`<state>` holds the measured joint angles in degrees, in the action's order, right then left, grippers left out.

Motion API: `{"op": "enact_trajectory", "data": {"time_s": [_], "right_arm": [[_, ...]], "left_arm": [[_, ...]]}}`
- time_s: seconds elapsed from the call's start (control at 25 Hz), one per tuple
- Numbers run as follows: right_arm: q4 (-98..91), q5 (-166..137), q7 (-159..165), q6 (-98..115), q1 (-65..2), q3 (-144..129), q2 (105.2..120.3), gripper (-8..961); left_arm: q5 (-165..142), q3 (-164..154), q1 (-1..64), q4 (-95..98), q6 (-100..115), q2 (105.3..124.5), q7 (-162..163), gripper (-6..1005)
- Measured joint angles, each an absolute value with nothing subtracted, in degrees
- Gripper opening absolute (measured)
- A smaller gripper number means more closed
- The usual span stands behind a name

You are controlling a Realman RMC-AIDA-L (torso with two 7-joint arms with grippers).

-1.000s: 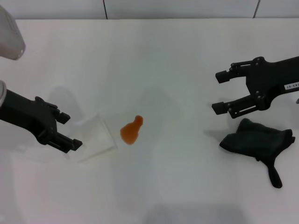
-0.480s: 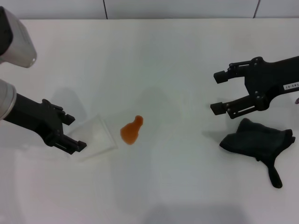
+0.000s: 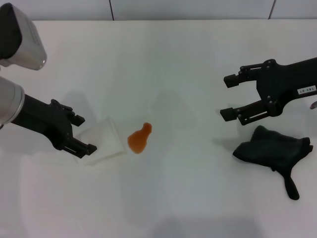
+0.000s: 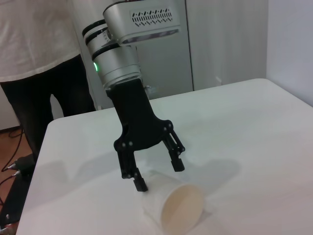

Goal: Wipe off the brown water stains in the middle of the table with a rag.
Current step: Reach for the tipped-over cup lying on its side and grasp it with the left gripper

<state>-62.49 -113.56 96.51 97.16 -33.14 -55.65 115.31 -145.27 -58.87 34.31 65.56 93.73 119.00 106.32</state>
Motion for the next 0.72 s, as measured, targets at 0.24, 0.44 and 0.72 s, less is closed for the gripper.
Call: {"op": "enact_trajectory", "data": {"time_s": [0.24, 0.44, 0.72], "right_arm": [[-62.49, -113.22, 96.51, 97.11, -33.29, -55.63, 115.31, 868], [-62.43, -113.13, 96.51, 97.11, -33.31, -55.63, 115.31, 868], [-62.40, -113.10, 96.50, 97.12, -33.31, -55.63, 115.31, 869]], "left_arm": [[-143.82, -61.42, 34.12, 64.56, 91.12, 119.00, 105.73, 863], [-143.07, -62.32, 34.27, 63.06, 89.15, 119.00, 104.87, 862], [-141.82, -64.85, 34.20, 60.97, 85.89, 119.00, 103.58, 861]]}}
